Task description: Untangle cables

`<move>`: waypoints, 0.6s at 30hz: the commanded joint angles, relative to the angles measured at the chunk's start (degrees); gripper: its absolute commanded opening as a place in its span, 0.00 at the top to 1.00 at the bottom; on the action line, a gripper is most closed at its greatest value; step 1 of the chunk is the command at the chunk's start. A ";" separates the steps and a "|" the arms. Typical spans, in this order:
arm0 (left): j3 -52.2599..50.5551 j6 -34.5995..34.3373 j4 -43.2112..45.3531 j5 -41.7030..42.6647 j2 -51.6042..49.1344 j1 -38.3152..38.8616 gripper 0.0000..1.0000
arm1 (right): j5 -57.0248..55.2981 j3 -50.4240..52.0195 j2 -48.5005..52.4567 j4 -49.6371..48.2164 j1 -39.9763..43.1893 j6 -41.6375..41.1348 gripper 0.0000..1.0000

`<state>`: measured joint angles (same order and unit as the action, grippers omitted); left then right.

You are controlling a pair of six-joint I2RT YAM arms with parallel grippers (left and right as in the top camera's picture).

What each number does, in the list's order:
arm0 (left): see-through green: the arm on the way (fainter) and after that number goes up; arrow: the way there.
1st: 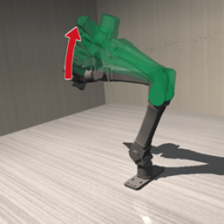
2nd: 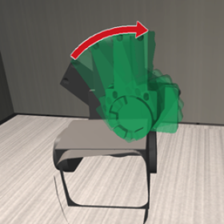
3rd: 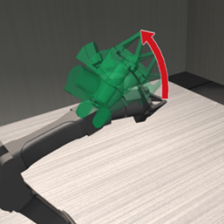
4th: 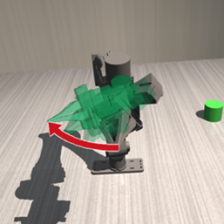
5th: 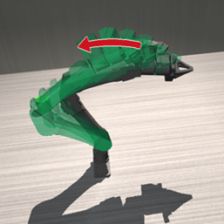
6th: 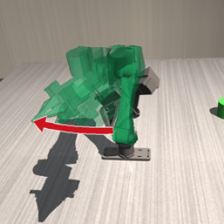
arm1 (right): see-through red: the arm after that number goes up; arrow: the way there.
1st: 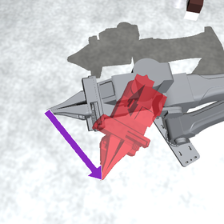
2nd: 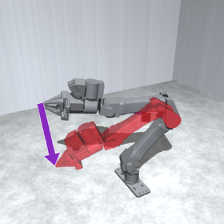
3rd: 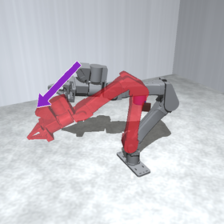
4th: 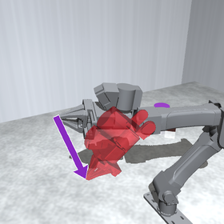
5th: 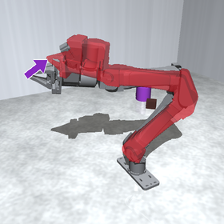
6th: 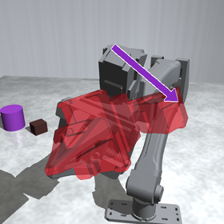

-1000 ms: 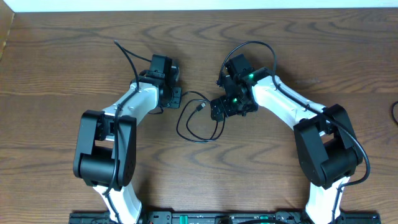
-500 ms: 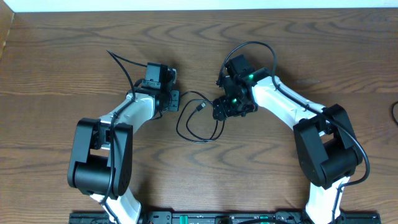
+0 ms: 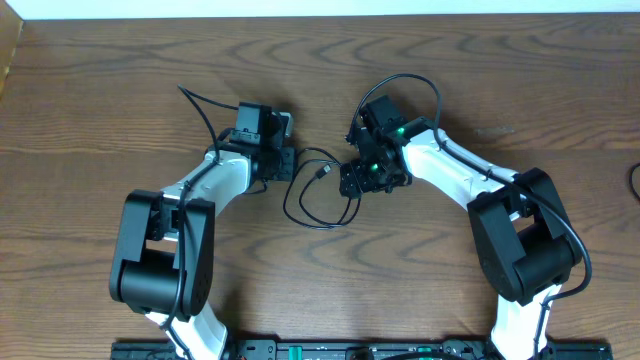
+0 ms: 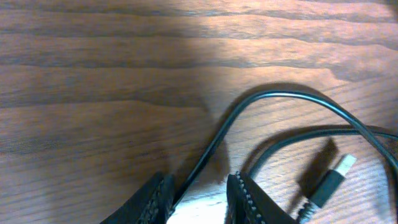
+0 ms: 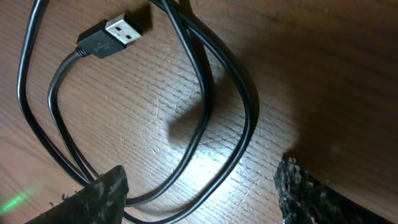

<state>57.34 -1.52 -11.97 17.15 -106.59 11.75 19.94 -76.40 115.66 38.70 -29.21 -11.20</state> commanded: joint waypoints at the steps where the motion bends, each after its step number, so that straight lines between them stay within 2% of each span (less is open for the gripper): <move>1: -4.57 -1.16 -3.06 1.75 -4.98 1.64 0.66 | 0.39 1.20 0.87 -0.39 -1.16 -0.81 0.30; 8: -4.57 -1.18 -3.08 1.77 -4.96 2.32 0.66 | 0.39 1.20 3.39 -0.61 -2.99 -1.66 0.48; 12: -4.57 -1.18 -3.10 1.97 -4.94 2.32 0.66 | 0.61 1.20 5.60 -0.85 -3.74 -1.73 0.62; 14: -4.57 -1.14 -3.08 3.13 -4.94 2.32 0.66 | 0.61 1.20 6.40 -1.11 -3.89 -2.08 0.73; 18: -4.55 -1.16 -2.95 4.74 -4.55 2.32 0.66 | 0.61 1.20 6.73 -1.92 -3.87 -2.08 0.85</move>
<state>57.10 -1.54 -11.97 20.64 -106.61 13.50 22.87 -76.79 118.28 36.75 -32.38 -13.06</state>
